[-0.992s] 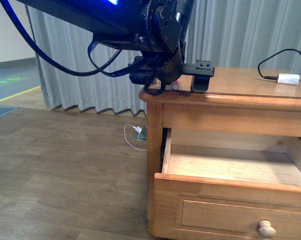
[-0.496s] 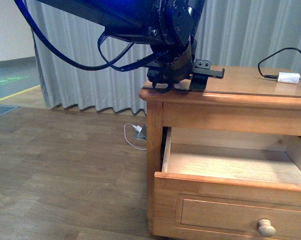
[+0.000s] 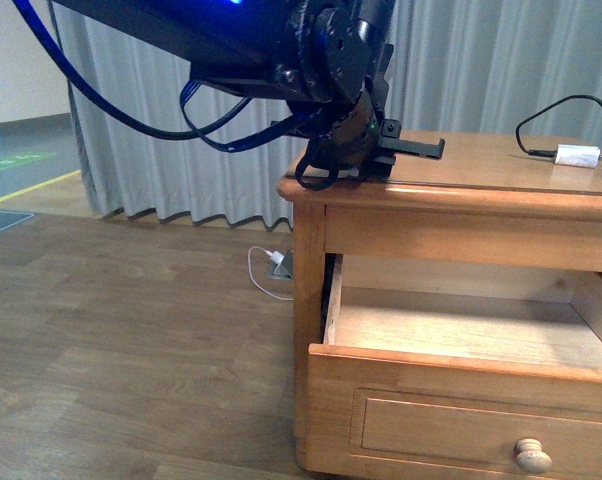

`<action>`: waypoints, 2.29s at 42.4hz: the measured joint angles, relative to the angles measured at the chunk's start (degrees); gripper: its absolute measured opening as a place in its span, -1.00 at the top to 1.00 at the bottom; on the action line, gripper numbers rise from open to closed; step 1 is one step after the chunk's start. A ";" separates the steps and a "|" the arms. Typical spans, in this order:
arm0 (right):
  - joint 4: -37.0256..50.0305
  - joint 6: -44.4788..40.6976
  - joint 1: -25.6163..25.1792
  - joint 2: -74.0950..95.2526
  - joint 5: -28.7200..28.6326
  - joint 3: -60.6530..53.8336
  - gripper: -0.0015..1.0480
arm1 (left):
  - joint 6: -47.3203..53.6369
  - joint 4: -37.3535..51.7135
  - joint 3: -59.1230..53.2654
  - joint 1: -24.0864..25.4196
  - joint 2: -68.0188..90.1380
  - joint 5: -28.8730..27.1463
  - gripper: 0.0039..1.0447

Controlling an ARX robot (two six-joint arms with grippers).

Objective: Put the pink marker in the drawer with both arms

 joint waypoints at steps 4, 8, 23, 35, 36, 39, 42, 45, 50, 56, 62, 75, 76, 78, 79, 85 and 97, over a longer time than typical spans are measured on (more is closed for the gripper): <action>0.00 0.00 0.00 0.00 0.00 0.00 -0.84 | 1.53 4.83 -6.67 0.28 -3.43 3.50 0.73; 0.00 0.00 0.00 0.00 -0.02 0.00 -0.84 | 3.45 9.97 -14.78 0.59 -8.22 8.07 0.73; 0.00 0.00 0.00 0.00 -0.02 0.00 -0.84 | 13.42 16.79 -41.92 3.28 -33.11 29.33 0.73; 0.00 0.02 0.00 0.00 0.00 0.00 -0.84 | 19.12 17.75 -45.75 1.46 -29.64 25.68 0.73; 0.00 0.00 0.00 0.00 0.00 0.00 -0.84 | 19.32 17.99 -45.75 1.11 -28.96 25.38 0.73; 0.00 0.02 0.00 0.00 0.00 0.00 -0.84 | 19.50 18.78 -45.72 -0.02 -26.80 24.20 0.73; 0.00 0.02 0.00 0.00 -0.02 0.00 -0.84 | 19.67 19.17 -45.22 -0.98 -24.44 23.06 0.73; 0.00 0.02 0.00 0.00 0.00 0.00 -0.84 | 19.65 19.45 -43.43 -2.08 -20.90 21.29 0.73; 0.00 0.02 0.00 0.00 0.00 0.00 -0.84 | 19.39 19.74 -41.07 -2.82 -17.44 19.23 0.73; 0.00 0.02 0.00 0.00 -0.02 0.00 -0.84 | 18.95 19.61 -38.29 -3.19 -14.47 16.79 0.59; 0.00 0.02 0.00 0.00 0.00 0.00 -0.84 | 18.18 19.37 -37.57 -3.37 -13.68 15.43 0.04; 0.00 0.02 0.00 0.00 0.00 0.00 -0.84 | 13.84 23.71 -46.45 -2.71 -24.81 11.10 -0.88; 0.00 0.02 0.00 0.00 0.00 0.00 -0.84 | 13.68 24.04 -47.52 -2.51 -26.40 10.58 -0.92; 0.00 0.00 0.00 0.00 0.00 0.00 -0.84 | 13.31 24.63 -49.33 -2.10 -28.94 10.05 -0.91; 0.00 0.02 0.00 0.00 -0.02 0.00 -0.84 | 12.81 24.96 -50.56 -1.79 -30.71 9.49 -0.88; 0.00 0.02 0.00 0.00 0.00 0.00 -0.84 | 10.80 26.60 -58.53 0.22 -40.87 7.28 -0.89; 0.00 0.00 0.00 0.00 0.00 0.00 -0.84 | 6.86 25.31 -74.84 5.25 -65.29 6.21 -0.89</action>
